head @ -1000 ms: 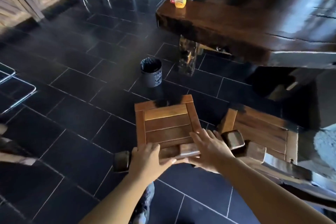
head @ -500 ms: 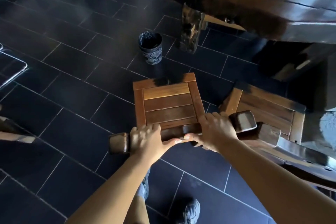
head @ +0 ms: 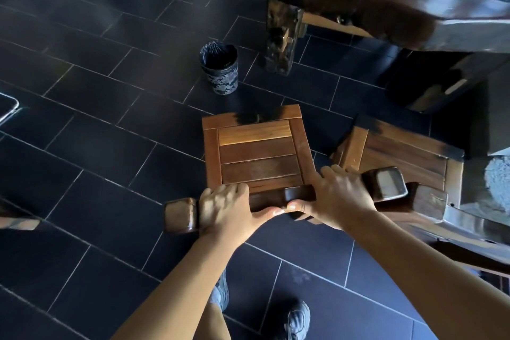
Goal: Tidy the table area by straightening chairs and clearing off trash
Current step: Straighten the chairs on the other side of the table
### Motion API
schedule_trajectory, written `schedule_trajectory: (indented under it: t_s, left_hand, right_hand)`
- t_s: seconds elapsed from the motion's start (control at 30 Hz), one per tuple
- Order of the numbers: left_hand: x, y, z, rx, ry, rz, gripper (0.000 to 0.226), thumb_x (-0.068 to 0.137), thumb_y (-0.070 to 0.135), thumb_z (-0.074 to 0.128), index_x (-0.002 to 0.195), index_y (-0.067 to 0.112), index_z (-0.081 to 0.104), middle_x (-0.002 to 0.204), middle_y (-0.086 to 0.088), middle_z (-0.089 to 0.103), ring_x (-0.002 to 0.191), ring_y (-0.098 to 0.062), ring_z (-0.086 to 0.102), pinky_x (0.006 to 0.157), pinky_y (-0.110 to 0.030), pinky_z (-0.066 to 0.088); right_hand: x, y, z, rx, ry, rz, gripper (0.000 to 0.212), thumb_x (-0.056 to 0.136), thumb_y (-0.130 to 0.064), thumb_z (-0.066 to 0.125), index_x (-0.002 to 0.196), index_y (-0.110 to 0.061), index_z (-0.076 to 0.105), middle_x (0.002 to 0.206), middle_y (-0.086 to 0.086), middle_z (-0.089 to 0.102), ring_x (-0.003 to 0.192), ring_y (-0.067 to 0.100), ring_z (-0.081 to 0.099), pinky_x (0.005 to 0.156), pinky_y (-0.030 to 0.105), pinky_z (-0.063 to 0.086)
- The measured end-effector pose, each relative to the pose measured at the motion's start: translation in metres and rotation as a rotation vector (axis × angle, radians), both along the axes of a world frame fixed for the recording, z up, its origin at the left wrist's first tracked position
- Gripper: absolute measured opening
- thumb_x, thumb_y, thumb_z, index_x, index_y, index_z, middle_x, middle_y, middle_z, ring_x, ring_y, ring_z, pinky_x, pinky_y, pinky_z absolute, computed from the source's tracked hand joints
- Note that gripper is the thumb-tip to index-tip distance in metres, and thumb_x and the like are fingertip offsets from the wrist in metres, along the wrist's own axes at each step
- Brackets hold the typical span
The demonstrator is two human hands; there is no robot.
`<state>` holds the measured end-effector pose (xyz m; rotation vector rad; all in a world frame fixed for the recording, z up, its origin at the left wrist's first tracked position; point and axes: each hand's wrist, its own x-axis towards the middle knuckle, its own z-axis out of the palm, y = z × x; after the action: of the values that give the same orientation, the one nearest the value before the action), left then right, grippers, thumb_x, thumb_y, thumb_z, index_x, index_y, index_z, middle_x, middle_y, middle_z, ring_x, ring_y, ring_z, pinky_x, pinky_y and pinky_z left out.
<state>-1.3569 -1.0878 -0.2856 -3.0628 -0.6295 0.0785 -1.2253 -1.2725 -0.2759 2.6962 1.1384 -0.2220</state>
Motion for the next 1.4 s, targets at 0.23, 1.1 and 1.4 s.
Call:
schedule_trajectory:
  t_s: [0.23,1.1,1.4]
  left_hand:
    - [0.031,0.028,-0.003,-0.009,0.003,-0.148,0.089,0.066,0.099,0.026,0.072,0.019,0.063,0.07,0.0,0.068,0.072,-0.025,0.065,0.076,-0.04,0.041]
    - [0.134,0.089,0.01,-0.004,0.173,-0.554,0.098,0.064,0.1,0.008,0.093,0.021,0.059,0.098,0.003,0.069,0.097,-0.021,0.064,0.082,-0.039,0.043]
    - [0.13,0.085,0.014,0.031,0.171,-0.527,0.092,0.065,0.097,0.015,0.095,0.023,0.06,0.1,0.005,0.07,0.099,-0.02,0.064,0.086,-0.037,0.042]
  right_hand:
    - [0.003,0.008,-0.006,0.032,-0.015,-0.123,0.118,0.071,-0.095,-0.006,0.119,-0.016,0.067,0.101,0.009,0.066,0.083,0.029,0.063,0.079,0.043,0.046]
    - [0.018,0.044,-0.012,0.142,0.013,-0.561,0.102,0.072,-0.098,0.009,0.08,-0.015,0.067,0.076,0.006,0.068,0.078,0.031,0.068,0.07,0.043,0.05]
    - [0.017,0.046,-0.004,0.101,0.008,-0.525,0.102,0.067,-0.1,0.006,0.087,-0.02,0.067,0.083,0.0,0.069,0.084,0.025,0.067,0.071,0.039,0.046]
